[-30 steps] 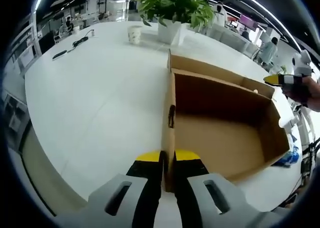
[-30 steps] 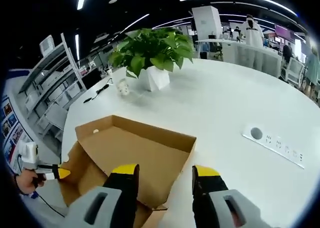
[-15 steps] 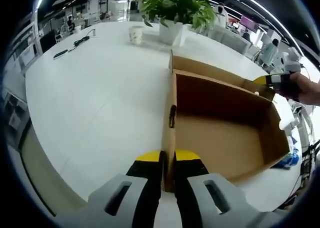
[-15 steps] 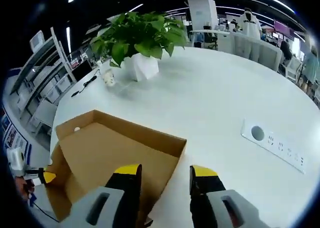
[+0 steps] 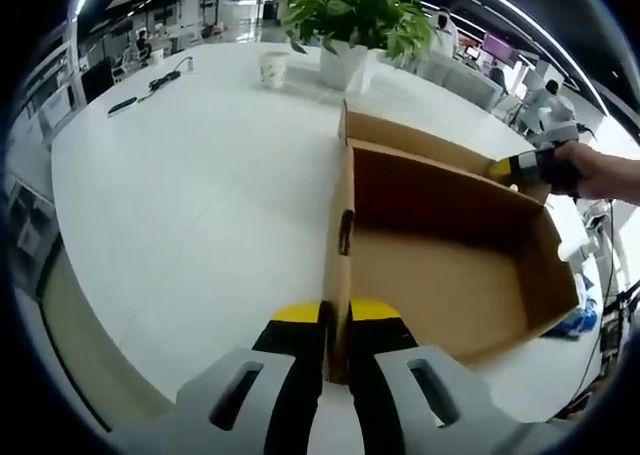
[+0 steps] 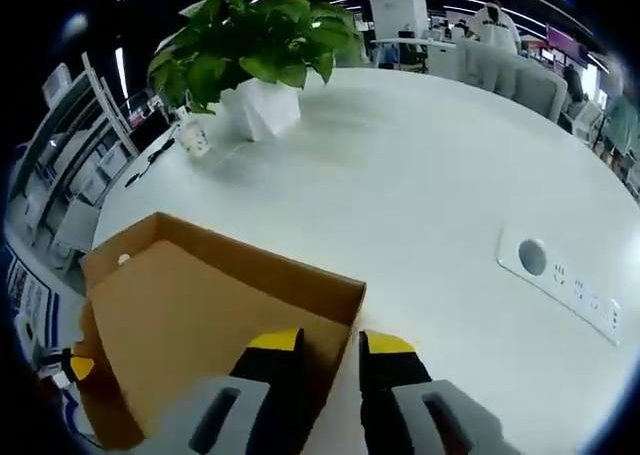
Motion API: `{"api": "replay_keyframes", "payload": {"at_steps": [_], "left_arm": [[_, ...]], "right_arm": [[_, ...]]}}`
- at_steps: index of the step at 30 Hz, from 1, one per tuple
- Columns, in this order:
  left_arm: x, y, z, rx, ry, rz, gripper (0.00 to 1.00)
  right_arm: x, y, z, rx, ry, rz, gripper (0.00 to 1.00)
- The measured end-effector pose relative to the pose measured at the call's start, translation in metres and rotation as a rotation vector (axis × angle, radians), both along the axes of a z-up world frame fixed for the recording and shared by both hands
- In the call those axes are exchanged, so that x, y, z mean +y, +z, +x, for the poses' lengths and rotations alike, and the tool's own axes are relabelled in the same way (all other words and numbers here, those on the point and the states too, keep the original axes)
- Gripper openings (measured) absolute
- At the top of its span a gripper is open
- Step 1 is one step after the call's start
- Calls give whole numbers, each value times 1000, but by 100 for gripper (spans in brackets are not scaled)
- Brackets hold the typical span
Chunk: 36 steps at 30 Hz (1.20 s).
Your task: Operate the shoe box by opening the lid, removing the specified soft item, and placing it in the target area until the item is outside and the box remains undamaged.
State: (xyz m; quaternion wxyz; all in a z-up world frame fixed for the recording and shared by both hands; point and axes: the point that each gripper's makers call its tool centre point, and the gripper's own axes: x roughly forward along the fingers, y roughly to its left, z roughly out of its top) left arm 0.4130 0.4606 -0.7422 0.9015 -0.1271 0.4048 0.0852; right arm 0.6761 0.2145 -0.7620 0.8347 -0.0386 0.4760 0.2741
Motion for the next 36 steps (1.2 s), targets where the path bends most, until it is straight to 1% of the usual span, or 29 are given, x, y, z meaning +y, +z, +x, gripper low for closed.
{"api": "replay_keyframes", "payload": {"at_steps": [1,3,5,7,10,18,21,23,27,29,36], "left_arm": [[0,0,0,1,-2,2,6],[0,0,0,1,-1,0,6],[0,0,0,2,0,-1,6],[0,0,0,2,-2,1,6],[0,0,0,3,-8,8,6],[-1,1,-1,6,-18,17,6],[-1,1,-1,10,-23,20,6],[-1,1,-1,11,-24,21,6],[-2,1,-1,13,-34,31,6],[-2,1,-1,14,-35,34,5],[-2,1,-2,19,-37,38,5]], "right_arm": [[-2,-4,0,15,-10,-15,13],[-4,-8,0,23,-16,-29,10],[-7,-7,3,23,-42,-27,8],[-6,-6,2,22,-37,-29,7],[-8,-6,0,5,8,-74,5],[-9,6,4,-24,-16,-92,2],[-10,12,4,-32,-23,-88,1],[-12,12,6,-33,-22,-88,1],[-14,21,5,-40,-43,-74,1],[-15,22,7,-47,-45,-76,1],[-15,36,8,-74,-43,-68,1]]}}
